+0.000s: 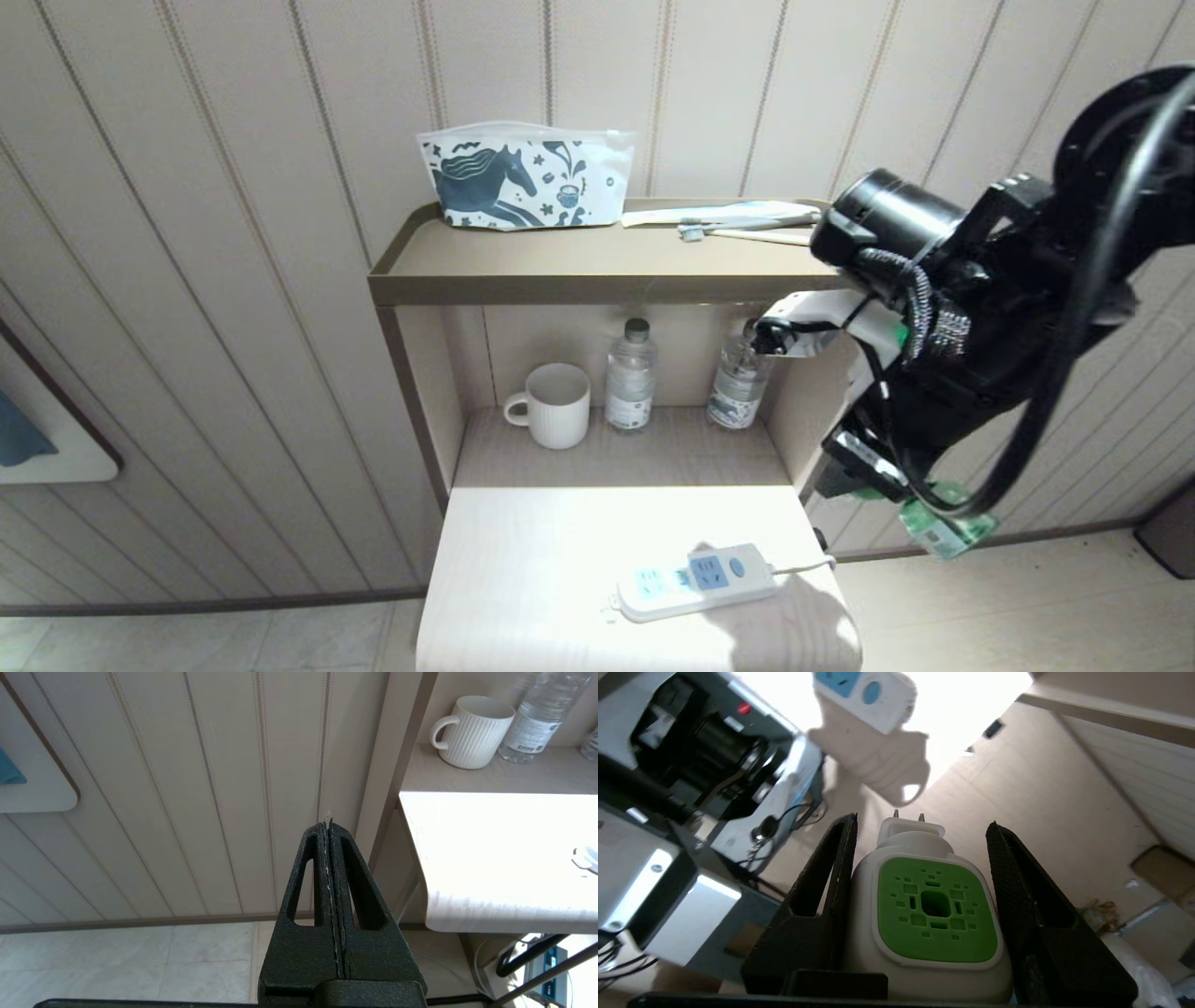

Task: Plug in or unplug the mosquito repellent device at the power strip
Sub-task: Insert the plug into the socket

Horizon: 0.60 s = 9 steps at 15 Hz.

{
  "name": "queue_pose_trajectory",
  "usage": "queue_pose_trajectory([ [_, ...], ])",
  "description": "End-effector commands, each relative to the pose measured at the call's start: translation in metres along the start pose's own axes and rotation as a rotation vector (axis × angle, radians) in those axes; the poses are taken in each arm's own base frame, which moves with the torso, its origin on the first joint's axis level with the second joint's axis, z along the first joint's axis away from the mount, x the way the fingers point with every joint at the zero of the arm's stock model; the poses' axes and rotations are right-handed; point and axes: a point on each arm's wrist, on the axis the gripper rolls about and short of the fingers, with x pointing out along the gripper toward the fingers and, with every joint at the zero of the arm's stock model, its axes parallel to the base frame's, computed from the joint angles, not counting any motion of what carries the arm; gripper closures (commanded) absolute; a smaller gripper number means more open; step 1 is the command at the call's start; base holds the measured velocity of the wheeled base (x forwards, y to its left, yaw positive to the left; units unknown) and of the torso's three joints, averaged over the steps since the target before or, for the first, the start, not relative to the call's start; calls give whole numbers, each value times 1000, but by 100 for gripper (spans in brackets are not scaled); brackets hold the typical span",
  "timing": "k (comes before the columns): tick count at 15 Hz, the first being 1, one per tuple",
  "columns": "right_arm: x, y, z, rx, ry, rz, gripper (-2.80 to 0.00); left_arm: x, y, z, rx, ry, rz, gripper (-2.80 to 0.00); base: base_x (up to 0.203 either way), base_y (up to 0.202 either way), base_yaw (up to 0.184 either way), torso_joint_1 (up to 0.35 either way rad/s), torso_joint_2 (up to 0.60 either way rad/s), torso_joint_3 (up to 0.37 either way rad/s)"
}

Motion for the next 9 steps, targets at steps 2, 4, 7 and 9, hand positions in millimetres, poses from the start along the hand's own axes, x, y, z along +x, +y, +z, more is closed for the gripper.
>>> queue_pose_trajectory([
  [2,40,4,19,-35,75,83,0,0,0,0,0,2,0,0,0,0,0,0,0,0],
  [4,49,4,27,-164,55,84,0,0,0,0,0,2,0,0,0,0,0,0,0,0],
  [7,63,14,45,-303,-25,45,0,0,0,0,0,2,0,0,0,0,0,0,0,0],
  [9,68,22,52,-400,-41,15,0,0,0,0,0,2,0,0,0,0,0,0,0,0],
])
